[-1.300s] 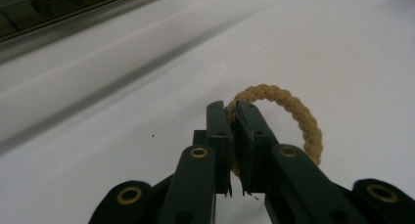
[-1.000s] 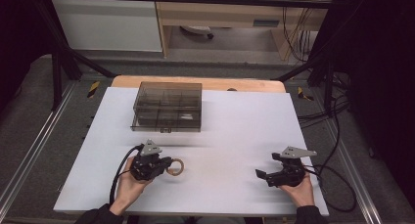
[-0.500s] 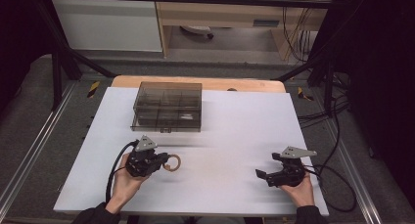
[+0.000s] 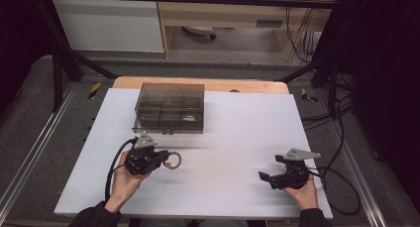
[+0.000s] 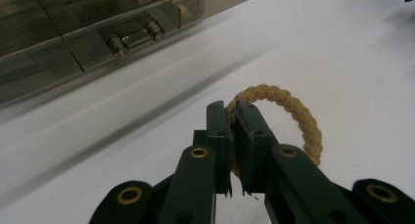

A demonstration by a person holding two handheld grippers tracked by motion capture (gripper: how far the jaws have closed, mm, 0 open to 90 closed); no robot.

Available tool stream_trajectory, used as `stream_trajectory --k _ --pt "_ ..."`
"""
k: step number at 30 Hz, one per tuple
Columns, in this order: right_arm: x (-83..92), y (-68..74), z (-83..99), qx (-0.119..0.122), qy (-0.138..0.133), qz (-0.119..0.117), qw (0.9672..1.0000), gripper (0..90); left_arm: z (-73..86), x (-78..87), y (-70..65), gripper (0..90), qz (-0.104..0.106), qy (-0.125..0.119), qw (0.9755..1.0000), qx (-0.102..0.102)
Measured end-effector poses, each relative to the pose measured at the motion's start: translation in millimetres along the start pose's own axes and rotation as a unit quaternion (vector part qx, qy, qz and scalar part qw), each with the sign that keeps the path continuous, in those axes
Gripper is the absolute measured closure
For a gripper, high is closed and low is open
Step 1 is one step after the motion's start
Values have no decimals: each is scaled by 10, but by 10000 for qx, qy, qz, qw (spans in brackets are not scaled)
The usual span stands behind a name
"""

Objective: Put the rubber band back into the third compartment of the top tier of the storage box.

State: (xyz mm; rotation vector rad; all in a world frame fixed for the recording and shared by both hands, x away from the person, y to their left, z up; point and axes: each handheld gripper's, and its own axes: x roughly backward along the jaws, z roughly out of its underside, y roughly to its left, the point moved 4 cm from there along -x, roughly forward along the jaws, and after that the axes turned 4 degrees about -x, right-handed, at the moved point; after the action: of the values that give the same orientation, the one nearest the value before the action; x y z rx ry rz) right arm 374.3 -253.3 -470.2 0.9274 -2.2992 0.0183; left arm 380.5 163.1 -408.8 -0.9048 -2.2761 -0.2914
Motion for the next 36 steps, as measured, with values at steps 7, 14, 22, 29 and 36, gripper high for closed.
stream_trajectory --k 7,14,22,29,36 --pt "-1 1 0 -5 -8 -2 10000 8 -77 3 5 846 -22 -49 10000 -16" --pt "0 0 0 1 -3 -3 10000 8 -172 0 17 846 -22 -74 10000 -42" --pt "0 1 1 -2 4 -1 10000 8 -282 -4 36 846 -41 -129 9999 -46" --pt "-3 1 1 -6 -2 -2 10000 8 -351 -13 59 846 -96 -133 9998 -86" --pt "-4 1 2 -6 6 -2 10000 8 -441 -19 57 846 -79 -167 9998 -107"
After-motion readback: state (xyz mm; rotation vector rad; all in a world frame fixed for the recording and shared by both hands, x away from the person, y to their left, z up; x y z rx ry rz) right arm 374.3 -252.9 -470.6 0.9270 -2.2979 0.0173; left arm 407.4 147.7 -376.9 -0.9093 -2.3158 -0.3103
